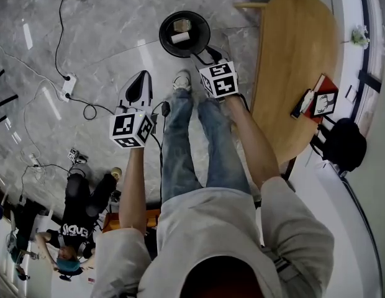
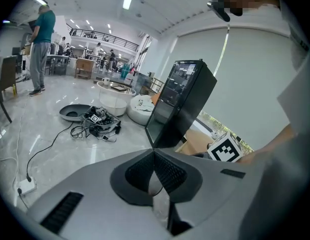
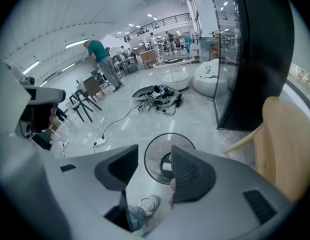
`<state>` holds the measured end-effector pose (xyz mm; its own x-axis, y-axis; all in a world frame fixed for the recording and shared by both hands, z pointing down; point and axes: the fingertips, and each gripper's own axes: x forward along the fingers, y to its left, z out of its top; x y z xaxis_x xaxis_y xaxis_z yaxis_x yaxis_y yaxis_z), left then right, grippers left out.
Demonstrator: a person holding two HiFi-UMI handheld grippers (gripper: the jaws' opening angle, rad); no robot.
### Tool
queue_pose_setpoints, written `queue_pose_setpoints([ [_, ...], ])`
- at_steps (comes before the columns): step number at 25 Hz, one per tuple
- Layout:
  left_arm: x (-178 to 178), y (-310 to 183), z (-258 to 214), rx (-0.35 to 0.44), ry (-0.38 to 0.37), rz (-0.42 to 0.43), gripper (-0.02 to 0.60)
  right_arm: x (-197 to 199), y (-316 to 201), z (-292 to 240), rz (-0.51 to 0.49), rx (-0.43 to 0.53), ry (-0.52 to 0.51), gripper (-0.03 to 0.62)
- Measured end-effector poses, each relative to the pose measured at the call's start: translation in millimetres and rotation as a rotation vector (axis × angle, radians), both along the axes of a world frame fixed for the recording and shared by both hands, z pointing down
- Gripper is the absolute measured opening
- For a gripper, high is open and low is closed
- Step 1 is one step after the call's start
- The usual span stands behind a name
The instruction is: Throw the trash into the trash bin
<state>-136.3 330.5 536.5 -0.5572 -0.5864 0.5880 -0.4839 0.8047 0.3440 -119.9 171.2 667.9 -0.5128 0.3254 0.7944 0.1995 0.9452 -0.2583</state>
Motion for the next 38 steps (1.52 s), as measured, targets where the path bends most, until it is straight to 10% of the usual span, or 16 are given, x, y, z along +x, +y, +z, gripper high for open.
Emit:
queue_pose_setpoints([
  [13,13.4,-127.3,-6.1,0.024,0.018,0.296,0.018,58.3,-130.6,-22.7,0.325,0.04,-0.015,0.219],
  [38,186.5,-389.5,-18.2,0.036,0.017,0.895,0.018,388.8,-371.7,-16.5,1.038,0.159,0.116,0.281],
])
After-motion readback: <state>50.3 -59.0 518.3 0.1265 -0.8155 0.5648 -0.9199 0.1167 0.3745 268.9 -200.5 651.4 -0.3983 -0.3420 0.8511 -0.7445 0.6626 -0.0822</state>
